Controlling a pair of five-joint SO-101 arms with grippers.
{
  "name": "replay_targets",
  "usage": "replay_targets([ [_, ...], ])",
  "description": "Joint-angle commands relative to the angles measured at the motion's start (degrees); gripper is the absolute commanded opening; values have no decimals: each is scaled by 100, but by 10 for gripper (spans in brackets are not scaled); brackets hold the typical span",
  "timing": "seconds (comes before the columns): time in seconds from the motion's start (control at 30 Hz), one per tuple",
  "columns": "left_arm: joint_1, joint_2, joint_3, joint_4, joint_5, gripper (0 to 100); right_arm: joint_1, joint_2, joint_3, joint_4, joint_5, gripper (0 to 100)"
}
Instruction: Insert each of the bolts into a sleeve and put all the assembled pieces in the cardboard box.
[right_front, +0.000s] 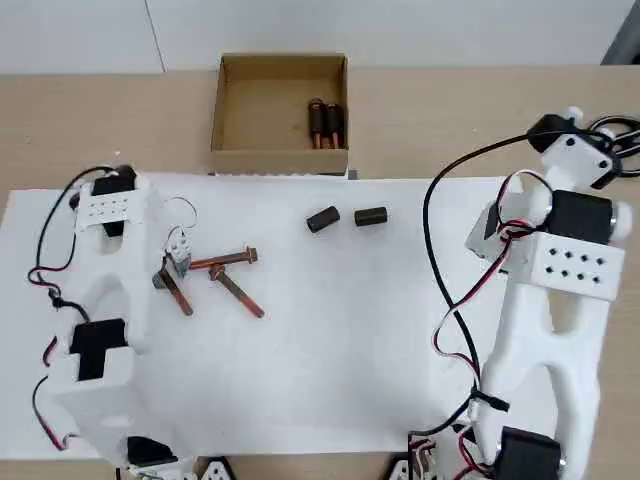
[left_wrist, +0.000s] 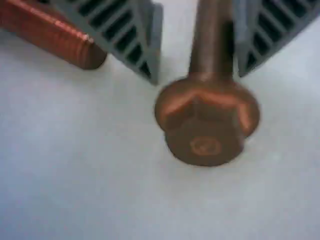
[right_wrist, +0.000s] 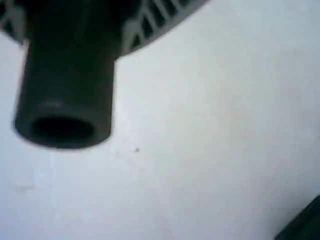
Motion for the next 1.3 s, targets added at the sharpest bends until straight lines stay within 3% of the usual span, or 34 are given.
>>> replay_targets([
  [0.0, -35, 79, -215, -255, -18, 101, 57, -171, -26, 57, 18, 2],
  [0.2, -44, 290, -215, -501, -18, 98, 66, -171, -26, 57, 26, 2],
  [0.33, -237, 598, -207, -615, -26, 2, 57, -171, -26, 57, 26, 2],
  [0.63, -281, 1222, -312, -589, -18, 5, 31, -215, -44, 40, 35, 2],
  [0.87, 193, 1222, -1473, 756, -26, 5, -145, -602, -475, 66, 185, 2],
  [1.03, 765, 1116, -2976, 1890, 0, 5, -1059, -1305, -536, 66, 431, 2],
  [1.27, 1530, -519, -3582, 1855, -325, 5, -1701, -2273, -519, 66, 888, 2],
])
